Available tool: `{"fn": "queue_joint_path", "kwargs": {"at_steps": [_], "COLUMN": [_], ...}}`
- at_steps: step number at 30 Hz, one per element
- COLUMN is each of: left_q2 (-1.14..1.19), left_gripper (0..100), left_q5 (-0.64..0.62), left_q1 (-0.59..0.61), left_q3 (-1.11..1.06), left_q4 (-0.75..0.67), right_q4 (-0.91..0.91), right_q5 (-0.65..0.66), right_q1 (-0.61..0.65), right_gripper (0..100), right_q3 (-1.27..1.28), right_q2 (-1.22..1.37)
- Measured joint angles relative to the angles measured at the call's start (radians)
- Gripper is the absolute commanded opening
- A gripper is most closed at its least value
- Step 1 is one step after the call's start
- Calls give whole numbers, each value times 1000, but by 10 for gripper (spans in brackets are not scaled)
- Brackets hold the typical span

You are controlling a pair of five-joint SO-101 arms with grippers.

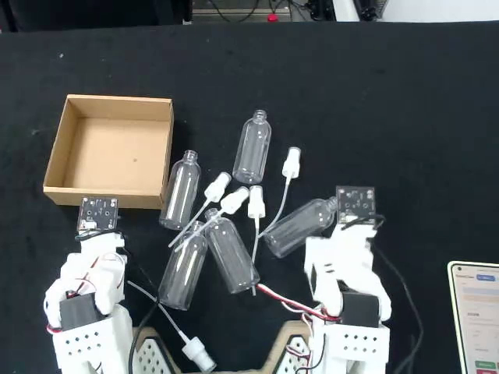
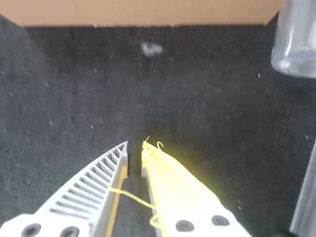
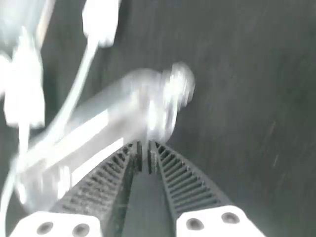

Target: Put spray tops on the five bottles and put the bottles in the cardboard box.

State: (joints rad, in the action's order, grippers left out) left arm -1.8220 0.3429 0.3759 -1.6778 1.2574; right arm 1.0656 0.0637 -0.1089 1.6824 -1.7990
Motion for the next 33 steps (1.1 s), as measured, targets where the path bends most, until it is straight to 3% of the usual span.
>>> {"fn": "queue_joint_path", "kwargs": {"at_steps": [7, 11, 13, 25, 33], "left_q2": [-2, -8, -9, 58, 483], "left_gripper": [61, 177, 217, 189, 189], "left_q5": [107, 133, 135, 32, 110], "left_q1": [83, 147, 158, 161, 161], "left_q3": [157, 318, 407, 710, 953], "left_q4": [-20, -21, -21, -17, 235], "right_q4": [-344, -351, -319, 48, 204], "right_q5": [219, 252, 255, 259, 259], "right_q1": [-51, -81, -92, -58, 12], "right_gripper": [40, 40, 40, 40, 40], "right_q3": [0, -46, -117, -747, -997], "right_q2": [0, 0, 0, 0, 315]}}
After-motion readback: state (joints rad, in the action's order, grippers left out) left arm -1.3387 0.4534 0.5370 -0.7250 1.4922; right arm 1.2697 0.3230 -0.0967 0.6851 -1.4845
